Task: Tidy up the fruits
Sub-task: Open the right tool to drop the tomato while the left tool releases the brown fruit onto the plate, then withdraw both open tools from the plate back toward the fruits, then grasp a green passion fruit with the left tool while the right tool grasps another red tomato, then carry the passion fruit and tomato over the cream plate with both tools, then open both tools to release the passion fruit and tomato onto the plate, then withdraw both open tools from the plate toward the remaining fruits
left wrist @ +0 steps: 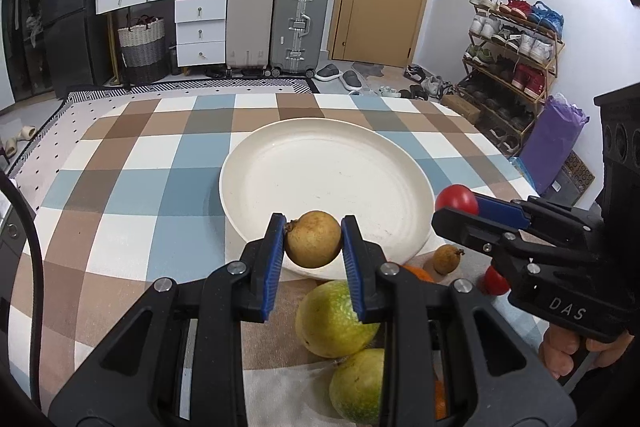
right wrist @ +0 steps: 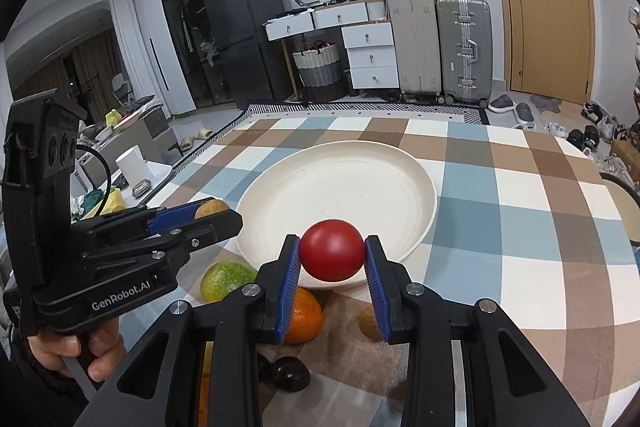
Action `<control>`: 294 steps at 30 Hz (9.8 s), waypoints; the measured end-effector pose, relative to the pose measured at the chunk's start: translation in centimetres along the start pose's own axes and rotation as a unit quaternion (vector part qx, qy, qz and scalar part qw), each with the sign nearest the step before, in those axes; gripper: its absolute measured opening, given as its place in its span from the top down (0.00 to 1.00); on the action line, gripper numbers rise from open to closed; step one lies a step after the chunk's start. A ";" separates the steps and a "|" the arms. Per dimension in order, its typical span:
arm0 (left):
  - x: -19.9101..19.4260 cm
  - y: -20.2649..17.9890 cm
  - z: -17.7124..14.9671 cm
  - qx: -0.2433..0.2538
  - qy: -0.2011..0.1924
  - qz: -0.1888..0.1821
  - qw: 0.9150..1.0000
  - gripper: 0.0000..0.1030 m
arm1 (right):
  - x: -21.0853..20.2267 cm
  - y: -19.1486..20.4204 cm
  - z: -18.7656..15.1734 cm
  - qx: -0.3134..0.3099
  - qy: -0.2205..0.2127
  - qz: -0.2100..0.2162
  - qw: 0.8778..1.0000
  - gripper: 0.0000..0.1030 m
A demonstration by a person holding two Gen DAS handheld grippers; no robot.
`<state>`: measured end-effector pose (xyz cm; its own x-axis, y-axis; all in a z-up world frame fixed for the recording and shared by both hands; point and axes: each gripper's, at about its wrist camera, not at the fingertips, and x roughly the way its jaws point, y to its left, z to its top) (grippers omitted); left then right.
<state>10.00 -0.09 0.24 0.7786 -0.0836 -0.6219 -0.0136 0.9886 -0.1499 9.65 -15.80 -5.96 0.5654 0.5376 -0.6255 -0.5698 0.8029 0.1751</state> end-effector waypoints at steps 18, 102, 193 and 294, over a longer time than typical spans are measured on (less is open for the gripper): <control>1.2 -0.3 -0.4 0.008 0.000 -0.001 1.000 0.75 | 2.0 -1.0 -0.1 0.017 0.022 -0.011 1.000 0.55; -3.9 -2.2 -7.1 0.047 0.057 -0.055 0.996 0.19 | -2.3 -3.2 -5.9 -0.008 0.108 -0.025 0.994 0.22; -6.4 0.2 -0.6 -0.010 -0.042 -0.041 0.998 0.56 | -3.8 -0.8 -0.9 0.019 0.004 0.008 1.000 0.71; -2.5 0.0 -3.8 0.008 0.029 -0.006 1.000 0.01 | -0.6 -4.2 -3.9 0.034 0.066 -0.026 0.997 0.00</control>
<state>5.71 -0.33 -1.14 0.7410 -0.1031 -0.6636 0.0061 0.9891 -0.1468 9.34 -20.46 -9.32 0.5070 0.4609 -0.7284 -0.4978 0.8464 0.1891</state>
